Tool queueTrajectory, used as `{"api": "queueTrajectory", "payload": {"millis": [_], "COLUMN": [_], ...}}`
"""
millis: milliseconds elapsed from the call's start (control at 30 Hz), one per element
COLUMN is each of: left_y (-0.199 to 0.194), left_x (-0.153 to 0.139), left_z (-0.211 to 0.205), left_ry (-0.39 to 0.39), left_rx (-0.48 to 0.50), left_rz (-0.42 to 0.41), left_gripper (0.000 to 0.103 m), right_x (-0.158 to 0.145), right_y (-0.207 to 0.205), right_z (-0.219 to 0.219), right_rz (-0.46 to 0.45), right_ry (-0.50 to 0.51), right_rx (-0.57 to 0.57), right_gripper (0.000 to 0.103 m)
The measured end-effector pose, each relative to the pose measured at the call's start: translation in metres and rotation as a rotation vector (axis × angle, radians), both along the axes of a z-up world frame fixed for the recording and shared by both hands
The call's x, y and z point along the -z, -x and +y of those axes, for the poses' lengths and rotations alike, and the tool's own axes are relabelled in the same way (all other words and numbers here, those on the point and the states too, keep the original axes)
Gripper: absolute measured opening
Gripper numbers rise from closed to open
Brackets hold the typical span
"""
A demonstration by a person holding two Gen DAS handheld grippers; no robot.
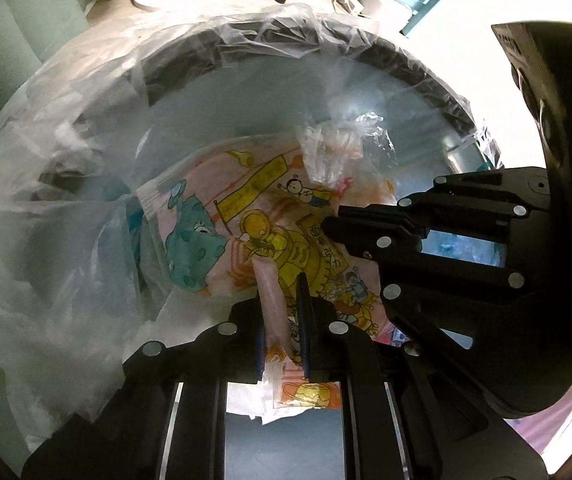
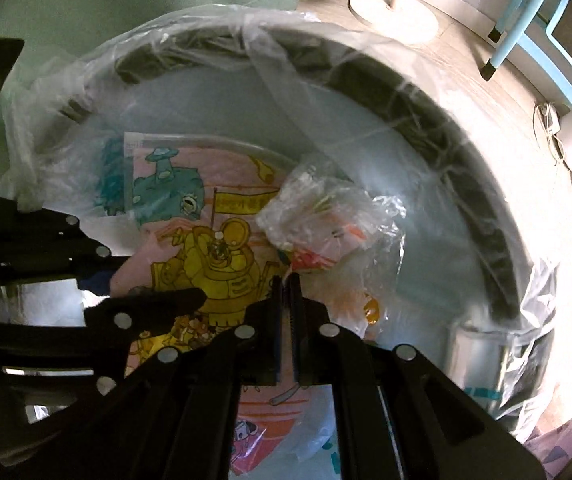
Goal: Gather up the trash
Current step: 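Lower the pink bag into the bin and open both tools, then return both open tools to the window table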
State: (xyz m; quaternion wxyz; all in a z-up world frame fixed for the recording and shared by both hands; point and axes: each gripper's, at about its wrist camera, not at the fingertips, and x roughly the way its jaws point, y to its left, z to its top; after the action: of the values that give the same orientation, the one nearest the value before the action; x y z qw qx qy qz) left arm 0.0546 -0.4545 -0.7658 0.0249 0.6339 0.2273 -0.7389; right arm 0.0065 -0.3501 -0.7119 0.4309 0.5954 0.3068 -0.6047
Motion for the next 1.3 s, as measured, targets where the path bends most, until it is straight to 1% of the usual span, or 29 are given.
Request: {"api": "queueTrajectory", "payload": {"millis": [33,67,133,200,233,267,300,333,400,467,533,600,633,700,733,767,800,833,867,900,933,967,1033,1067,1100,1133,1200,1233,1300], "left_y": [0.001,-0.001,-0.003,-0.007,-0.008,-0.011,-0.012,-0.013,-0.018,-0.021,-0.026,-0.031,-0.034,-0.041,-0.044,-0.048,-0.054,-0.058,-0.06,-0.068,-0.072,-0.072,-0.075,-0.08,-0.081,-0.082,-0.089,-0.091,-0.098], "left_x": [0.0,-0.004,-0.015,-0.024,-0.028,-0.036,-0.04,-0.045,-0.062,-0.074,-0.089,-0.101,-0.107,-0.125,-0.131,-0.144,-0.155,-0.168,-0.18,-0.193,-0.207,-0.215,-0.241,-0.261,-0.273,-0.289,-0.32,-0.335,-0.363], "left_z": [0.001,0.001,0.002,0.006,0.007,0.009,0.01,0.012,0.013,0.011,0.008,0.007,0.008,0.006,0.005,0.005,0.005,0.006,0.007,0.007,0.008,0.009,0.014,0.018,0.021,0.026,0.033,0.036,0.042], "left_ry": [0.005,0.032,0.064,0.085,0.09,0.095,0.1,0.111,0.147,0.16,0.168,0.182,0.19,0.218,0.226,0.236,0.242,0.252,0.246,0.226,0.204,0.198,0.193,0.2,0.207,0.219,0.233,0.241,0.265], "left_rx": [-0.008,-0.015,-0.014,-0.002,0.003,0.008,0.01,0.011,0.006,-0.003,-0.017,-0.017,-0.017,-0.023,-0.027,-0.036,-0.04,-0.044,-0.047,-0.052,-0.058,-0.061,-0.067,-0.069,-0.068,-0.066,-0.067,-0.071,-0.077], "left_rz": [-0.001,0.003,0.014,0.02,0.022,0.024,0.026,0.027,0.042,0.049,0.053,0.055,0.058,0.06,0.061,0.064,0.065,0.068,0.076,0.083,0.089,0.093,0.109,0.122,0.128,0.136,0.147,0.152,0.162], "left_gripper": [0.014,0.015,0.025,0.033,0.038,0.04,0.046,0.055,0.062,0.068,0.072,0.074,0.078,0.083,0.086,0.088,0.093,0.096,0.096,0.096,0.096,0.096,0.097,0.097,0.097,0.097,0.097,0.097,0.097], "right_x": [-0.001,-0.004,-0.012,-0.017,-0.02,-0.023,-0.026,-0.032,-0.046,-0.064,-0.078,-0.095,-0.101,-0.122,-0.13,-0.143,-0.152,-0.164,-0.179,-0.187,-0.203,-0.218,-0.249,-0.264,-0.285,-0.296,-0.332,-0.342,-0.372], "right_y": [-0.001,-0.002,-0.005,-0.006,-0.007,-0.008,-0.009,-0.011,-0.014,-0.016,-0.018,-0.02,-0.02,-0.024,-0.024,-0.025,-0.026,-0.025,-0.025,-0.019,-0.019,-0.019,-0.019,-0.015,-0.017,-0.017,-0.02,-0.021,-0.025], "right_z": [0.001,0.002,0.003,0.004,0.005,0.006,0.007,0.009,0.011,0.014,0.016,0.018,0.018,0.022,0.023,0.026,0.027,0.029,0.032,0.032,0.036,0.041,0.049,0.051,0.057,0.06,0.07,0.073,0.08], "right_rz": [-0.002,-0.004,0.013,0.02,0.021,0.026,0.03,0.034,0.053,0.065,0.073,0.08,0.082,0.092,0.101,0.12,0.132,0.148,0.169,0.18,0.184,0.19,0.202,0.21,0.222,0.23,0.245,0.247,0.252], "right_ry": [0.003,0.009,0.025,0.027,0.026,0.022,0.018,0.018,0.033,0.055,0.071,0.087,0.093,0.114,0.12,0.13,0.139,0.144,0.149,0.155,0.167,0.178,0.2,0.21,0.217,0.22,0.239,0.246,0.264], "right_rx": [0.004,0.005,-0.009,-0.029,-0.033,-0.038,-0.04,-0.042,-0.045,-0.03,-0.018,-0.005,0.001,0.02,0.024,0.031,0.036,0.042,0.05,0.055,0.064,0.074,0.1,0.112,0.125,0.132,0.152,0.156,0.164], "right_gripper": [0.006,0.006,0.006,0.006,0.007,0.01,0.013,0.017,0.04,0.05,0.055,0.064,0.067,0.076,0.085,0.09,0.09,0.091,0.092,0.092,0.092,0.092,0.092,0.092,0.092,0.092,0.092,0.092,0.092]}}
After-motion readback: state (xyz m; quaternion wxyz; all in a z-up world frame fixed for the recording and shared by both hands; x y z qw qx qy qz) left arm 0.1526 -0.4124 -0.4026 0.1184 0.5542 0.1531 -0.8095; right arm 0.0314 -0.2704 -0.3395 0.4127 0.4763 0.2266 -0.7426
